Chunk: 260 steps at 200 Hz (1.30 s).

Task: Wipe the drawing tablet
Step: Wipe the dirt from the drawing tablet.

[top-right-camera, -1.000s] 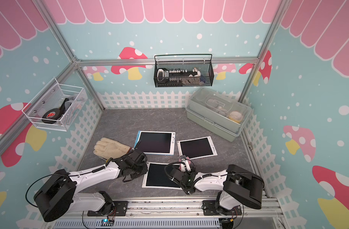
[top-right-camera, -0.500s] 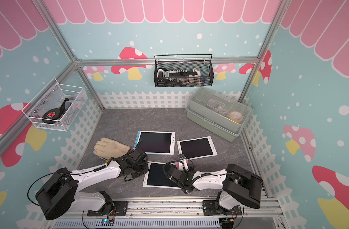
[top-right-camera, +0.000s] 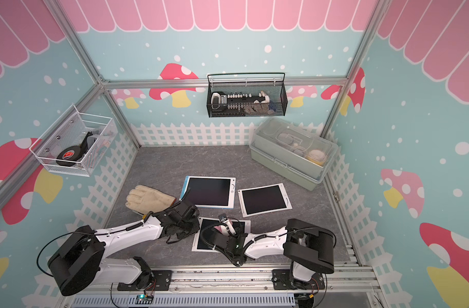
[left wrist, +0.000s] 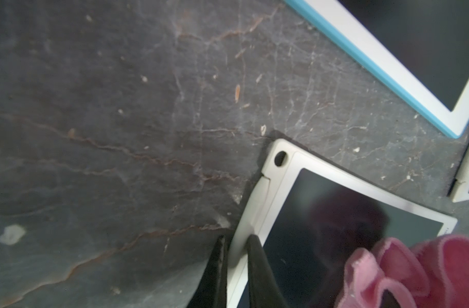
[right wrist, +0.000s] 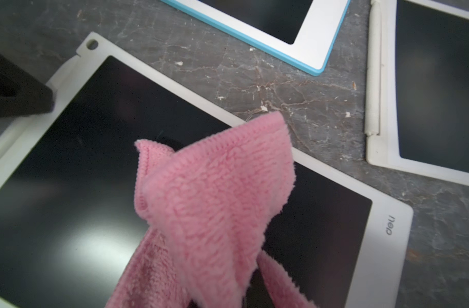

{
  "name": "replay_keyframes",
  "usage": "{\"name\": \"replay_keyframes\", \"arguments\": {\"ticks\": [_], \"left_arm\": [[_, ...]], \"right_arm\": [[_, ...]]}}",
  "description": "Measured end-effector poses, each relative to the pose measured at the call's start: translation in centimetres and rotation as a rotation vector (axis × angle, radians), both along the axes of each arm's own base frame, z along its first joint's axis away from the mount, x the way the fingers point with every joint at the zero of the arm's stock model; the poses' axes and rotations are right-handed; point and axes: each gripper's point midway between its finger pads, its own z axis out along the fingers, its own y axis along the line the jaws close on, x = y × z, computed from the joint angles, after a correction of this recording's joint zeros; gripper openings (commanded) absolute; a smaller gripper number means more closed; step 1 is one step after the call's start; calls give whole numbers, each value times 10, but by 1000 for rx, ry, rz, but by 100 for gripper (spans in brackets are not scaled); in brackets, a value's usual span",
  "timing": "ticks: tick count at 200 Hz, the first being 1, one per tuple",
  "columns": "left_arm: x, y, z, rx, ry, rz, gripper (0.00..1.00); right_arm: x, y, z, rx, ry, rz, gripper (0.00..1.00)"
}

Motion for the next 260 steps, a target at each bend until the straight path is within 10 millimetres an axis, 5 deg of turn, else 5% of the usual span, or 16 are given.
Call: {"name": "replay_keyframes", "arguments": {"ticks": [48,71,100,112,127,144,169,228,260], "left_arm": [[0,0,0,1,-1,1,13],[0,0,0,1,-1,1,12],[0,0,0,1,-1,0,12],[0,0,0,1,-2,0,12],[2,-1,0,-4,-7,1,12],[5,-5,0,-16,-15,2,13],[7,-7,0,-22,-21,0,12],[20,2,-1,32,-52,39,12],[23,3,0,38,-64,44,12]], "right_arm": [[-4,-71,1,-14,36,-164,0],[-6,-60,0,-72,22,-118,0],[-8,-2,0,-93,10,0,0],[-7,7,0,-72,21,1,0],[3,-8,-1,-31,48,-68,0],[16,-54,0,10,62,-206,0],[6,-105,-1,-13,78,-294,0],[19,-86,-2,-301,23,-186,0],[17,-95,-2,-201,45,-229,0]]}}
